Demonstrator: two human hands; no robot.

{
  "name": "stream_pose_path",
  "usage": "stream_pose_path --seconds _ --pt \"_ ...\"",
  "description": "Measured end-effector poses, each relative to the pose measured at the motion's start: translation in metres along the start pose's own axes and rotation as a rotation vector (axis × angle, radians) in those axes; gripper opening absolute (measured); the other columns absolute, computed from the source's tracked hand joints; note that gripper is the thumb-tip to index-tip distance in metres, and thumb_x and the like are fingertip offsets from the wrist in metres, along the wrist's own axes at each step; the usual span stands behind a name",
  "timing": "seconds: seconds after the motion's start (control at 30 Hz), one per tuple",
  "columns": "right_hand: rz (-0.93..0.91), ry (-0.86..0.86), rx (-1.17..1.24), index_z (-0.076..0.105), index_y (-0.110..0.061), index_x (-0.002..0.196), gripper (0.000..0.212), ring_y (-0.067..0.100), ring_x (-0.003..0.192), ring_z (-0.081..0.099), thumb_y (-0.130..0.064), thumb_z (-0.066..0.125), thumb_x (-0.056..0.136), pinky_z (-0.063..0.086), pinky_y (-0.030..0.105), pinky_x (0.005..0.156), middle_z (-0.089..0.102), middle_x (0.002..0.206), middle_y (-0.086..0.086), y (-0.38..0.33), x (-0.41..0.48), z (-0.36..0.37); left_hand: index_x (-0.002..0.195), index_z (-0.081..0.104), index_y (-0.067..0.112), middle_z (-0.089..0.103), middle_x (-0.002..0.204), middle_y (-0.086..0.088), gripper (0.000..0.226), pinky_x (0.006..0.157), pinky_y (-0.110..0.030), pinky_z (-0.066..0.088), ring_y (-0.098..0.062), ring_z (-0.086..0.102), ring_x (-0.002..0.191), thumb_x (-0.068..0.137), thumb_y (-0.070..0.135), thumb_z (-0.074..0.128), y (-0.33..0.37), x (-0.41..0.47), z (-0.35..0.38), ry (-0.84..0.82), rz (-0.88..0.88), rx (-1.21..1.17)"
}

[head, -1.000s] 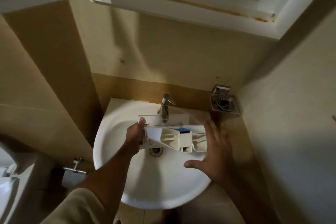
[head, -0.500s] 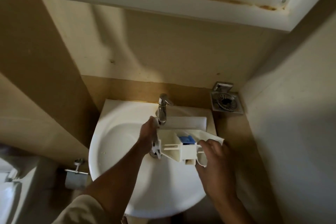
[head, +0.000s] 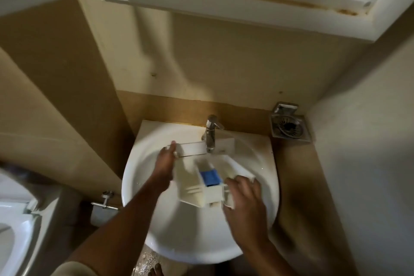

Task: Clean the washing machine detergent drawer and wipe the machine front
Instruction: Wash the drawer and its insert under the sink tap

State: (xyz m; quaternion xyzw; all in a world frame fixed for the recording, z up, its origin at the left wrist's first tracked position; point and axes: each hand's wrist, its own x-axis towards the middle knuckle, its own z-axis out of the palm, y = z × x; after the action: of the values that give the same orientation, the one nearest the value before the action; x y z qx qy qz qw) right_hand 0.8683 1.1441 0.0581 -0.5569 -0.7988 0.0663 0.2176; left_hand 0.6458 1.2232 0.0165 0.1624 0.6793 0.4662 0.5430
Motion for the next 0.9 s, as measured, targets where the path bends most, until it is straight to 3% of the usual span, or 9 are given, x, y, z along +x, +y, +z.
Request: stream_pose_path --seconds 0.1,0.2,0.3,0.4,0.47,0.57,0.67,0.77,0.9 --pt "0.023 -0.033 0.031 0.056 -0.028 0.114 0.071 0.030 0.110 0.053 -0.011 0.091 0.054 0.057 0.035 0.065 0.062 0.114 -0.003 -0.006 0.004 0.001 0.108 0.057 0.010 0.062 0.097 -0.017 0.031 0.061 -0.029 0.045 -0.023 0.058 0.076 0.101 0.040 0.049 0.001 0.003 -0.010 0.010 -0.007 0.015" --pt "0.114 -0.028 0.064 0.056 -0.027 0.111 0.073 0.029 0.106 0.056 0.000 0.088 0.051 0.053 0.035 0.077 0.055 0.115 -0.006 0.028 -0.005 -0.006 0.110 0.061 0.004 0.068 0.106 -0.025 0.027 0.059 -0.031 0.050 -0.027 0.063 0.075 0.094 0.025 0.064 -0.005 -0.001 0.004 -0.109 -0.009 0.083" --pt "-0.036 -0.086 0.088 0.054 -0.024 0.113 0.079 0.024 0.106 0.049 0.006 0.086 0.049 0.042 0.026 0.086 0.053 0.116 -0.009 0.058 -0.006 -0.009 0.109 0.061 0.007 0.067 0.104 -0.017 0.028 0.070 -0.037 0.055 -0.029 0.064 0.082 0.092 0.030 0.062 -0.005 -0.009 -0.002 -0.068 -0.018 0.104" --pt "-0.133 -0.178 0.205 0.050 -0.026 0.119 0.079 0.016 0.112 0.045 0.008 0.084 0.056 0.038 0.019 0.096 0.049 0.123 -0.012 0.080 0.002 -0.011 0.104 0.062 0.008 0.063 0.095 -0.013 0.040 0.075 -0.040 0.054 -0.030 0.063 0.084 0.091 0.045 0.056 0.002 -0.016 -0.031 -0.154 -0.162 0.078" --pt "-0.163 -0.259 0.246 0.050 -0.028 0.119 0.070 0.014 0.117 0.044 0.004 0.080 0.065 0.041 0.025 0.099 0.048 0.129 -0.013 0.091 0.004 -0.009 0.101 0.067 0.005 0.066 0.090 -0.014 0.047 0.074 -0.040 0.054 -0.031 0.064 0.081 0.091 0.049 0.054 0.004 -0.025 -0.047 -0.254 -0.279 0.069" --pt "-0.195 -0.316 0.264 0.051 -0.029 0.115 0.058 0.014 0.125 0.042 0.001 0.071 0.071 0.042 0.031 0.102 0.046 0.139 -0.014 0.100 0.008 -0.010 0.112 0.073 0.004 0.072 0.102 -0.018 0.044 0.083 -0.043 0.054 -0.032 0.069 0.085 0.093 0.039 0.056 0.004 -0.039 -0.052 -0.398 -0.358 0.044" --pt "-0.224 -0.292 0.288 0.056 -0.022 0.116 0.058 0.004 0.135 0.038 0.008 0.065 0.067 0.036 0.021 0.109 0.043 0.147 -0.016 0.117 0.020 -0.019 0.119 0.071 0.002 0.071 0.103 -0.019 0.044 0.083 -0.041 0.055 -0.032 0.068 0.084 0.089 0.033 0.060 0.003 -0.049 -0.053 -0.478 -0.444 -0.012" --pt "-0.113 -0.348 0.323 0.058 -0.026 0.129 0.065 -0.008 0.145 0.022 0.012 0.069 0.077 0.039 0.018 0.108 0.022 0.160 -0.022 0.132 0.032 -0.014 0.113 0.075 0.004 0.070 0.092 -0.015 0.044 0.076 -0.039 0.057 -0.027 0.066 0.074 0.086 0.038 0.066 -0.001 -0.056 -0.052 -0.506 -0.466 -0.041" --pt "0.102 -0.471 0.478 0.038 -0.038 0.146 0.076 0.009 0.151 0.021 0.007 0.064 0.090 0.041 0.019 0.108 0.014 0.158 -0.024 0.117 0.057 0.003 0.126 0.068 0.005 0.061 0.110 -0.024 0.077 0.099 -0.054 0.048 -0.034 0.058 0.095 0.064 0.049 0.084 -0.005 -0.062 -0.038 -0.441 -0.412 -0.024"
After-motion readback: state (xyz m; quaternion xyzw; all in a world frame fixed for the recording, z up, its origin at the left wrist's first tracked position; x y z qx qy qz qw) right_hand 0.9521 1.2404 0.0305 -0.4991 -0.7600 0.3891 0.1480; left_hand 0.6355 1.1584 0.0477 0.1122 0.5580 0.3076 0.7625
